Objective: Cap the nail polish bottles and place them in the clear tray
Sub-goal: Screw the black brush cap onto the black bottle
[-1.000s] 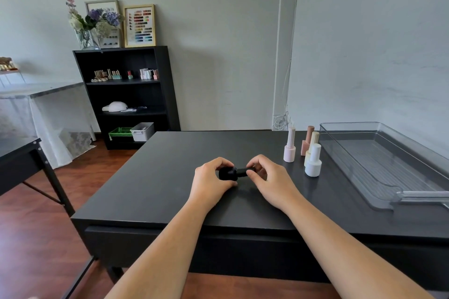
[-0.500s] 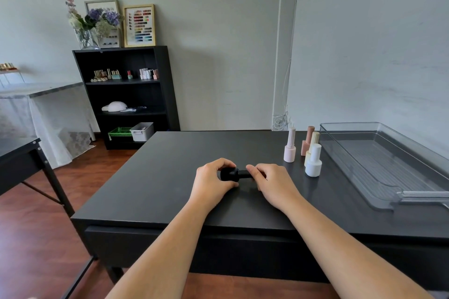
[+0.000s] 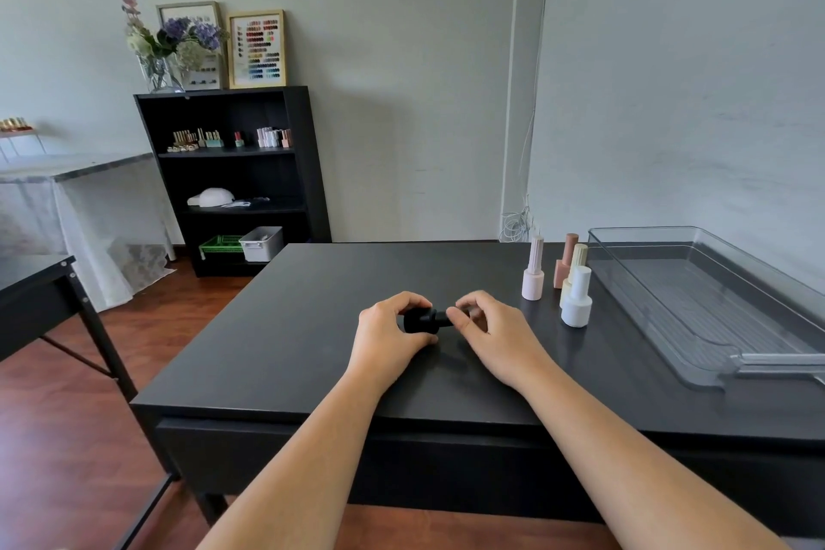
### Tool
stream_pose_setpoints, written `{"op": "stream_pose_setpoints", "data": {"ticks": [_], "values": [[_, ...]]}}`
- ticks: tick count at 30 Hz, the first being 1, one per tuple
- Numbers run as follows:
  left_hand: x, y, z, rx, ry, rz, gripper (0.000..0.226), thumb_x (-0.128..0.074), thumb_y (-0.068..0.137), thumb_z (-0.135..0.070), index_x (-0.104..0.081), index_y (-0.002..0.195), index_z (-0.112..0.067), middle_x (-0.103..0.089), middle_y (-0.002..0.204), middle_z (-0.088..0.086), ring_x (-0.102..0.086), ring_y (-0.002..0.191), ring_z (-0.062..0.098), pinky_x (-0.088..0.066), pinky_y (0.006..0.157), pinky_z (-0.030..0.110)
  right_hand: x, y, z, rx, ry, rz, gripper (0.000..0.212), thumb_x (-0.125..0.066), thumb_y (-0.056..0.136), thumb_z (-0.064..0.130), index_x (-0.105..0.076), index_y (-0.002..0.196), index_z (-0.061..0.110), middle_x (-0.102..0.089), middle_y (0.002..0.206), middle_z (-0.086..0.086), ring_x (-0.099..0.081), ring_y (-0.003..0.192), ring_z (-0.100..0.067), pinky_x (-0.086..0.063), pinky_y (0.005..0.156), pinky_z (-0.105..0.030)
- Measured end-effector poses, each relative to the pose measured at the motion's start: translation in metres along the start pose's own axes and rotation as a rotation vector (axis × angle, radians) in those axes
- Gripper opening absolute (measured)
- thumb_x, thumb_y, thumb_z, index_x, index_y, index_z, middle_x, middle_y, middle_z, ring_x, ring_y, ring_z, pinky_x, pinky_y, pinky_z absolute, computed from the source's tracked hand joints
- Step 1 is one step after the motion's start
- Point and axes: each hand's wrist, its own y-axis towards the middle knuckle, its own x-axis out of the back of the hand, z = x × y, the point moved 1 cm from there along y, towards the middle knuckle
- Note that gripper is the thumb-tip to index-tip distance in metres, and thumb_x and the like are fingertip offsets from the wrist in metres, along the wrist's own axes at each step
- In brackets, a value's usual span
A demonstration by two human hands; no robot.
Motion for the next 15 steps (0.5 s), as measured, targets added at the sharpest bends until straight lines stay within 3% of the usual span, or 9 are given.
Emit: {"op": "stream_pose_setpoints", "data": {"ticks": [3, 7, 9, 12, 15], "values": [[-0.0004, 0.0002, 0.0004, -0.009, 0.011, 0.008, 0.032, -0.081, 0.066, -0.017, -0.067, 0.089, -0.036, -0.065, 0.087, -0.024, -0.052, 0.091, -0.013, -0.034, 0.071, 0.007, 0.0013, 0.0, 0.0004, 0.077, 0.007, 0.015, 0.007, -0.058, 0.09, 0.028, -0.06, 0.093, 0.022, -0.063, 0.08, 0.006, -0.054, 0.071, -0.006, -0.039, 0.063, -0.015], [-0.0018, -0.0002, -0.001, -0.028, 0.039, 0.036, 0.035, -0.082, 0.066, -0.018, -0.066, 0.089, -0.038, -0.063, 0.086, -0.027, -0.051, 0.089, -0.014, -0.034, 0.073, 0.006, -0.0002, 0.001, -0.0002, 0.019, -0.055, -0.013, 0.03, -0.047, 0.096, 0.033, -0.056, 0.079, 0.01, -0.063, 0.07, -0.003, -0.056, 0.068, -0.022, -0.042, 0.063, -0.029], [-0.0009, -0.0003, -0.0006, -0.021, 0.024, 0.019, 0.034, -0.082, 0.065, -0.018, -0.066, 0.088, -0.038, -0.064, 0.086, -0.026, -0.052, 0.089, -0.013, -0.035, 0.072, 0.006, 0.0003, 0.0006, 0.0006, 0.007, -0.057, 0.004, 0.033, -0.044, 0.096, 0.038, -0.055, 0.078, 0.012, -0.063, 0.071, -0.004, -0.057, 0.068, -0.021, -0.045, 0.066, -0.035], [0.0001, 0.0001, 0.0008, 0.0, -0.017, -0.011, 0.033, -0.082, 0.065, -0.018, -0.066, 0.086, -0.038, -0.066, 0.086, -0.022, -0.054, 0.09, -0.01, -0.036, 0.071, 0.008, 0.0008, -0.0011, 0.0014, 0.071, -0.019, 0.032, 0.01, -0.055, 0.092, 0.031, -0.061, 0.092, 0.022, -0.059, 0.072, 0.009, -0.053, 0.067, -0.004, -0.04, 0.063, -0.015], [-0.0004, -0.0003, -0.0003, 0.0, -0.011, -0.012, 0.033, -0.082, 0.064, -0.017, -0.066, 0.086, -0.038, -0.066, 0.084, -0.022, -0.055, 0.089, -0.008, -0.036, 0.071, 0.009, 0.0021, -0.0006, 0.0024, 0.108, -0.023, -0.007, 0.007, -0.06, 0.09, 0.022, -0.064, 0.094, 0.018, -0.055, 0.069, 0.013, -0.05, 0.064, -0.001, -0.038, 0.061, -0.01]]}}
